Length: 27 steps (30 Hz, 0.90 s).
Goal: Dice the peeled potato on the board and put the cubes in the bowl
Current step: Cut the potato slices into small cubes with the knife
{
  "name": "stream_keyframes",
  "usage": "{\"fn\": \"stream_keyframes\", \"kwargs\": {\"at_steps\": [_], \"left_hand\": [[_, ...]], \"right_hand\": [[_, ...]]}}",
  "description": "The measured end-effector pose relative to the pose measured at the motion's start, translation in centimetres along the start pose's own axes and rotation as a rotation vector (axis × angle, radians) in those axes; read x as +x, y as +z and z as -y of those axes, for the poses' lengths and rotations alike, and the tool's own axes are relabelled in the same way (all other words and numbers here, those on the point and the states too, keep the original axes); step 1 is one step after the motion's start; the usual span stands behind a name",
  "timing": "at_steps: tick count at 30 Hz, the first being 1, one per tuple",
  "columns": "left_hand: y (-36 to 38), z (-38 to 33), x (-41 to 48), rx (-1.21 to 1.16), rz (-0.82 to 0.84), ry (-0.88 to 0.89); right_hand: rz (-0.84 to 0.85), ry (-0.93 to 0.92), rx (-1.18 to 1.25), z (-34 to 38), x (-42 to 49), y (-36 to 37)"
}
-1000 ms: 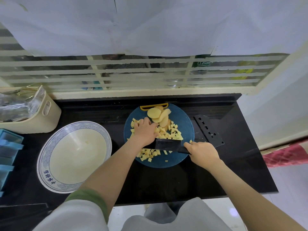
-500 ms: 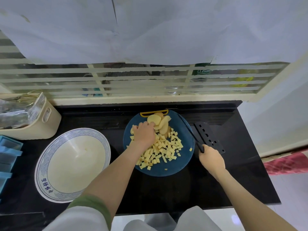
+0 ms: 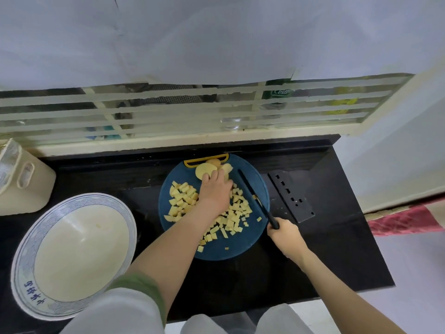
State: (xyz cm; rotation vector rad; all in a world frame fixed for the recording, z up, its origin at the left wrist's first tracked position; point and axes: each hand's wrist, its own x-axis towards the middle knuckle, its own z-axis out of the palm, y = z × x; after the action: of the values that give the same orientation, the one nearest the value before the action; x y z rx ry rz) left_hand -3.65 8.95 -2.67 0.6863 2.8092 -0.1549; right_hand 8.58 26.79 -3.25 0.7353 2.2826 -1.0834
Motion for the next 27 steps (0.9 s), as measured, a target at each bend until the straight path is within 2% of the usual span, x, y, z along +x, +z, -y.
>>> {"fn": "stream_keyframes", "kwargs": {"at_steps": [4, 12, 16, 21, 24, 27], "left_hand": [[-0.9, 0.2, 1.5, 0.050, 0.107, 0.020], [-1.2, 0.5, 3.2, 0.052, 0.204, 0.048], [-1.4, 0.7, 3.3, -0.068, 0.168, 0.079], [-2.5, 1.2, 2.7, -0.244, 0.092, 0.199], [-2.9, 1.5, 2.4, -0.302, 0.116, 0.199], [-2.9, 1.8, 2.1, -0.404, 0.051, 0.117]], "right_hand": [[-0.084, 0.081, 0.142, 0.0, 0.6, -0.8], [0.023, 0.044, 0.087, 1.2, 0.1, 0.5], [0.085, 0.071, 0.143, 1.4, -0.5, 1.9], [0.136, 0.127, 0.283, 1.3, -0.5, 2.4], [0.077, 0.117, 0.292, 1.3, -0.1, 2.1], [0.023, 0.123, 0.305, 1.3, 0.4, 1.9]]}}
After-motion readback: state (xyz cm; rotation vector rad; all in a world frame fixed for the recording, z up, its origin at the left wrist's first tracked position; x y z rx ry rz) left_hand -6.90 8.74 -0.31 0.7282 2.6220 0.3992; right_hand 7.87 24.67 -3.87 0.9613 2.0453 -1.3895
